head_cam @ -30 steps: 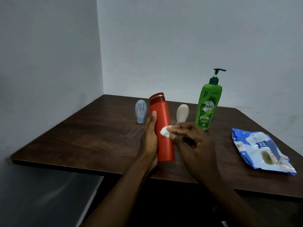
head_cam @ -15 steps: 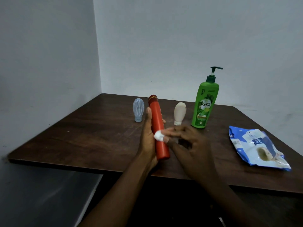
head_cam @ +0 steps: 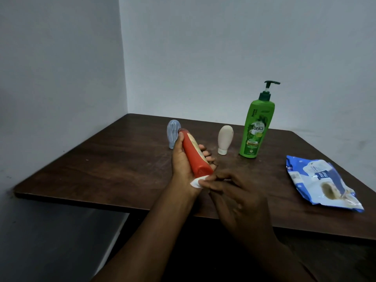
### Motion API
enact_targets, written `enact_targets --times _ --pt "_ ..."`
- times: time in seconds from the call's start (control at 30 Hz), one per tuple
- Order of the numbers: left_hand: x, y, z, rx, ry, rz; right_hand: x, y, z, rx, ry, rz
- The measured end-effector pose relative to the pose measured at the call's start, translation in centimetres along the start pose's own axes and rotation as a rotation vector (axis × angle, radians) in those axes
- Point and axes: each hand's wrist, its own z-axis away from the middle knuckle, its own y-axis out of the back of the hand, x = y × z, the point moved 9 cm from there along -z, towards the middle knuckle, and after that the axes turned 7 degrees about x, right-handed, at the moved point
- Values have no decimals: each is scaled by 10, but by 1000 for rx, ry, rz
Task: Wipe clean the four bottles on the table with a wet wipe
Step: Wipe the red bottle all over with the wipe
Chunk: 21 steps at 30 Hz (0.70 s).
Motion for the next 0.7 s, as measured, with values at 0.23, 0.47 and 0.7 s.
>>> enact_targets --times 0.23,0.47,0.7 --pt "-13 -6 7 11 64 230 6 20 5 191 -77 38" --pt "-17 0 5 63 44 221 -13 14 -16 178 -31 71" --pt "-6 6 8 81 -40 208 -6 13 -1 138 -61 135"
